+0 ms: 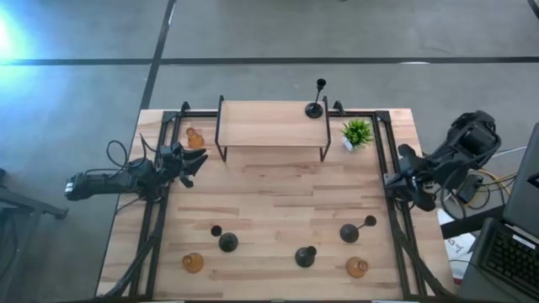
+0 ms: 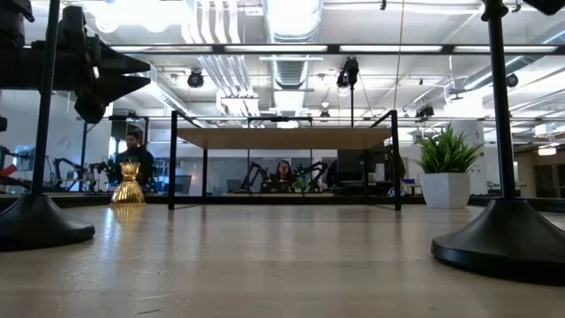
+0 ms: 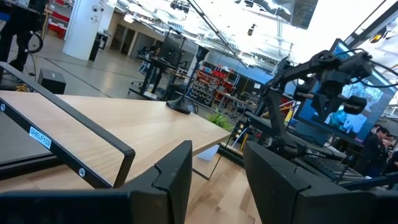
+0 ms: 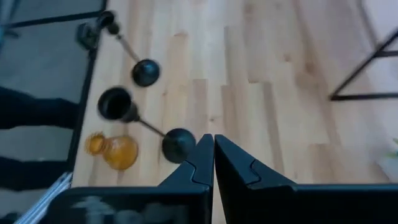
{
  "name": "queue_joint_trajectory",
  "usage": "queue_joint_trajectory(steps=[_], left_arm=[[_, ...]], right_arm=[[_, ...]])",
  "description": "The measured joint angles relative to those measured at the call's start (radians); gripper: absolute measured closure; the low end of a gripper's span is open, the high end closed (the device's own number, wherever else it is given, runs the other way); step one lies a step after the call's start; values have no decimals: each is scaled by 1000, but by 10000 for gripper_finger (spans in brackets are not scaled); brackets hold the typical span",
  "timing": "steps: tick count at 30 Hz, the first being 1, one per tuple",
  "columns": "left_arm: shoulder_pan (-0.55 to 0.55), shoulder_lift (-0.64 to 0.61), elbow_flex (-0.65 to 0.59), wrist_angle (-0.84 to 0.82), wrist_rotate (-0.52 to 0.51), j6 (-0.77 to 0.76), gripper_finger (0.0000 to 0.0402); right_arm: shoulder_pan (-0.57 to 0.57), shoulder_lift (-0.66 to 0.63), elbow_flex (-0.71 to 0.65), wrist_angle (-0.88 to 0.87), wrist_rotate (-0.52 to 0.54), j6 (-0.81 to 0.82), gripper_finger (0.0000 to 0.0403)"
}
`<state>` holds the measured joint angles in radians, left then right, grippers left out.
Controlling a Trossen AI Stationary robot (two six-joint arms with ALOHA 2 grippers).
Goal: Pick & Place candle stick holders
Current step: Put the black candle holder on the shelf
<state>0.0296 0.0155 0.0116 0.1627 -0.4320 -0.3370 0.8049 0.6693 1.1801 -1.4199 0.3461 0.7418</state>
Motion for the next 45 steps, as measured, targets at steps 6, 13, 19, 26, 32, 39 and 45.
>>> queue_joint_trajectory(steps=[6, 13, 19, 26, 32, 39, 45], left_arm=[[0, 0, 0, 0, 0, 0, 252], [0, 0, 0, 0, 0, 0, 252], [0, 0, 0, 0, 0, 0, 252], [0, 0, 0, -1, 0, 0, 252], [0, 0, 0, -2, 0, 0, 252], [0, 0, 0, -5, 0, 0, 252], [0, 0, 0, -6, 0, 0, 252]], right_arm=[[9, -116, -195, 181, -105, -113, 394], [9, -170, -369, 290, -173, -184, 394], [9, -183, -502, 423, -191, -226, 394], [9, -183, -595, 502, -232, -199, 379], [9, -183, -635, 597, -202, -170, 310], [9, -183, -676, 649, -163, -169, 236], [9, -182, -695, 745, -162, -197, 202]])
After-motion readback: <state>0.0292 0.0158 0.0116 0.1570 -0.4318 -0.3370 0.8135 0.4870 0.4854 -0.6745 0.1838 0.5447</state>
